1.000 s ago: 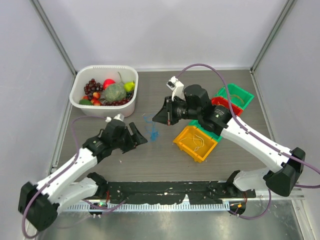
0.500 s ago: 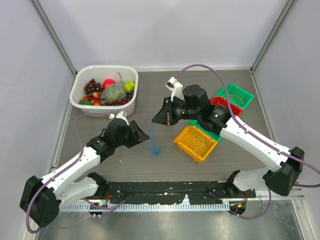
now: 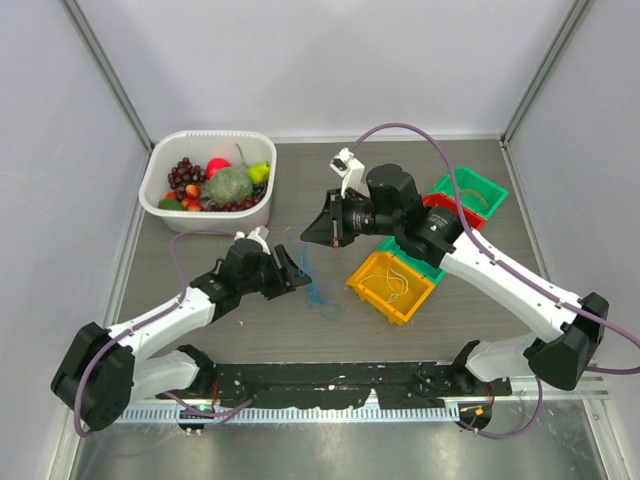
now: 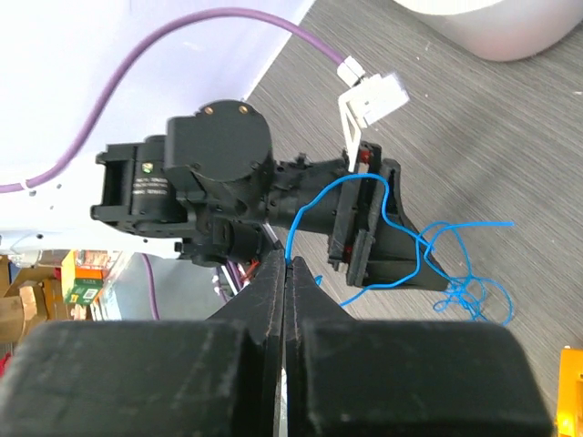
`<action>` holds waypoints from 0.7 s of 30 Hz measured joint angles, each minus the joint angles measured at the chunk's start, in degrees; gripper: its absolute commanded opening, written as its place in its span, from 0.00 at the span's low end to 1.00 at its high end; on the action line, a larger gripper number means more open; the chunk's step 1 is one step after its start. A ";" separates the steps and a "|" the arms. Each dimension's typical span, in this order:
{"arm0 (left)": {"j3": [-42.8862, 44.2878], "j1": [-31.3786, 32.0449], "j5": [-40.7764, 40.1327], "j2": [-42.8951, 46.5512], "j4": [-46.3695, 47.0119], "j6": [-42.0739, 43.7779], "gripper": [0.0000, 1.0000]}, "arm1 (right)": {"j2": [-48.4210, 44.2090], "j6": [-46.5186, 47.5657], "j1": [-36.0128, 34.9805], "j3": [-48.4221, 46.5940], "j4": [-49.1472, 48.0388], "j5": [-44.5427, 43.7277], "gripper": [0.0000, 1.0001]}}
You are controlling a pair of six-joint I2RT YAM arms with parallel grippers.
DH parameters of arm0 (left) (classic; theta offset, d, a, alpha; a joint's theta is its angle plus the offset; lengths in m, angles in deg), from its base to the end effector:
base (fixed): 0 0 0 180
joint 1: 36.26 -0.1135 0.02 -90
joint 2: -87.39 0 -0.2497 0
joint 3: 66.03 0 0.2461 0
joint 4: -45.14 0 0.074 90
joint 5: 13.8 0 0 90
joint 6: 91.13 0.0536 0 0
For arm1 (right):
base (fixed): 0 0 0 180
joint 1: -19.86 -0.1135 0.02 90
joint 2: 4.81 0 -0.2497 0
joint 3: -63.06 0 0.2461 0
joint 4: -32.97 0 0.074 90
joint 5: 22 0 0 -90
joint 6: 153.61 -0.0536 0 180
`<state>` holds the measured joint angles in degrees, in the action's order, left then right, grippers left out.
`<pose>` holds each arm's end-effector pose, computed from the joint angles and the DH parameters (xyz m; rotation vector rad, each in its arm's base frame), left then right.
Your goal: Untangle the cables
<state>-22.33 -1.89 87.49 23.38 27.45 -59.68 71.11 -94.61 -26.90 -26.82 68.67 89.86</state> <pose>0.1931 -0.1448 0.1746 -0.3981 2.4229 -1.0341 0.1999 0.2417 0.3692 -0.5670 2.0672 1.2238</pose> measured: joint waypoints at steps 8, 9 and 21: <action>-0.55 0.02 0.15 -4.81 7.32 -0.42 0.73 | 0.35 -2.62 0.00 -6.60 0.13 1.70 0.01; -0.55 0.02 0.24 -6.19 8.46 -0.72 0.74 | 0.35 -3.41 0.00 -7.50 -0.28 2.25 0.01; 1.03 -0.96 -1.29 -15.58 7.56 0.04 0.65 | 4.22 -10.64 0.02 -34.14 -0.55 5.92 0.01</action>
<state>-21.30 -2.85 86.20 7.80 35.01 -59.63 75.33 -105.25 -26.88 -60.96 68.12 95.79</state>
